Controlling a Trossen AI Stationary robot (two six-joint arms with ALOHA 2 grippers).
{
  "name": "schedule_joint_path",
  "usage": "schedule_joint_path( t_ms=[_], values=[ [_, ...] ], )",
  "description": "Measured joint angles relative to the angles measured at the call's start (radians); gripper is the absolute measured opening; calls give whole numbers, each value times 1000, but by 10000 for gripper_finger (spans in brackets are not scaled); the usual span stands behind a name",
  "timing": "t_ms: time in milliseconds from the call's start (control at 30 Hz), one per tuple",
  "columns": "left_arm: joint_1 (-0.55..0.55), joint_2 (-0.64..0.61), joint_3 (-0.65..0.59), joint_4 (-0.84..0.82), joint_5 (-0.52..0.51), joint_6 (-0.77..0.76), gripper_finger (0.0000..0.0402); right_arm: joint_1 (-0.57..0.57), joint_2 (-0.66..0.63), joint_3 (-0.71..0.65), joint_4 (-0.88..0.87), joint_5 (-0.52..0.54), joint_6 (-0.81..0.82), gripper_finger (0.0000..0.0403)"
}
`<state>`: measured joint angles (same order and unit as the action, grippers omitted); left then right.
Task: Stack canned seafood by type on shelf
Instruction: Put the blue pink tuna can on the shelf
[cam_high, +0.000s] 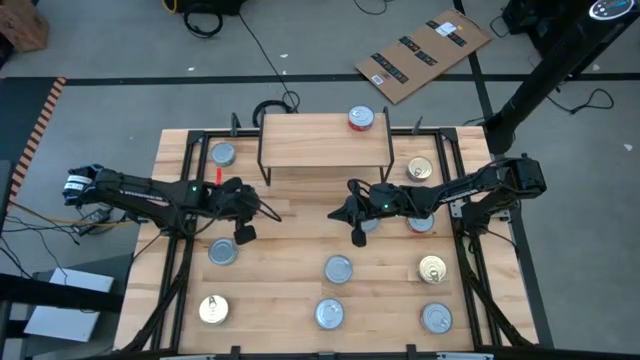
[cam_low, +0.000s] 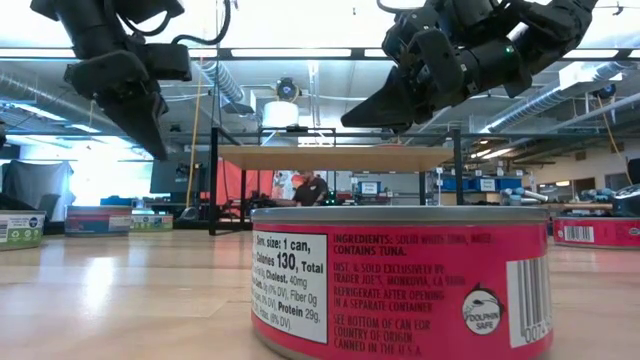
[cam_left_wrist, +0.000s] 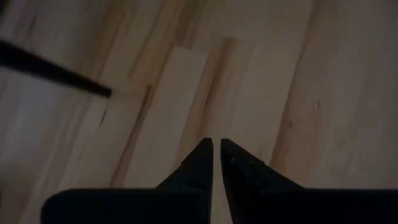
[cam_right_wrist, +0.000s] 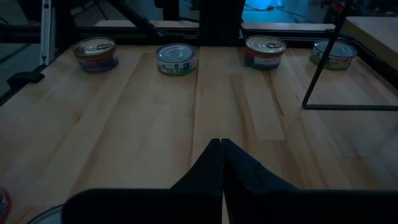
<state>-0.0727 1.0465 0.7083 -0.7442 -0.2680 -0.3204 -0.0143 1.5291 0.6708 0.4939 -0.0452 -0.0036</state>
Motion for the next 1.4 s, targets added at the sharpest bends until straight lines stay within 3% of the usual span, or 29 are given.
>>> schedule_joint_path(
  t_ms=[467, 733, 900, 1200, 1400],
  values=[
    [1, 0, 1, -193, -7, -130, 37, 0, 0, 0, -1, 0, 2, 5],
    [1, 15, 1, -197, -2, -137, 44, 0, 0, 0, -1, 0, 5, 5],
    [1, 61, 1, -204, 12, -155, 71, 0, 0, 0, 0, 0, 12, 5],
    [9, 160, 0, -241, -82, -128, 145, 0, 0, 0, 1, 0, 28, 5],
    [82, 155, 0, -283, -101, -119, 159, 0, 0, 0, 0, 0, 27, 5]
  ],
)
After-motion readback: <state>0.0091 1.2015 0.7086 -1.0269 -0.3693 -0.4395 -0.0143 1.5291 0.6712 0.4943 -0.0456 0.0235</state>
